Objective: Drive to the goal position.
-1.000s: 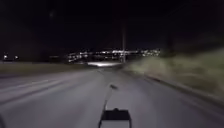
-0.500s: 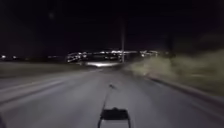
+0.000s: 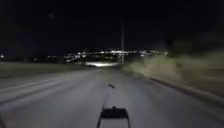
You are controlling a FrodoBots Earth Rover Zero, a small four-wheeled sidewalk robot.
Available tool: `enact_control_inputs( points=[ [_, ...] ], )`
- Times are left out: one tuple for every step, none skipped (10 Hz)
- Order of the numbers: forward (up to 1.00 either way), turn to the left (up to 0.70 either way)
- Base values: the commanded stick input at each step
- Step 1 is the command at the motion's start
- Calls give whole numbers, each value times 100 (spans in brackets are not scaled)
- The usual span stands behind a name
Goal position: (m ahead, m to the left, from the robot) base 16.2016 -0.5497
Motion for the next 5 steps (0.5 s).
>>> enact_control_inputs(
  points=[
    [70,0],
    [70,0],
    [70,0],
    [70,0],
    [70,0]
  ],
)
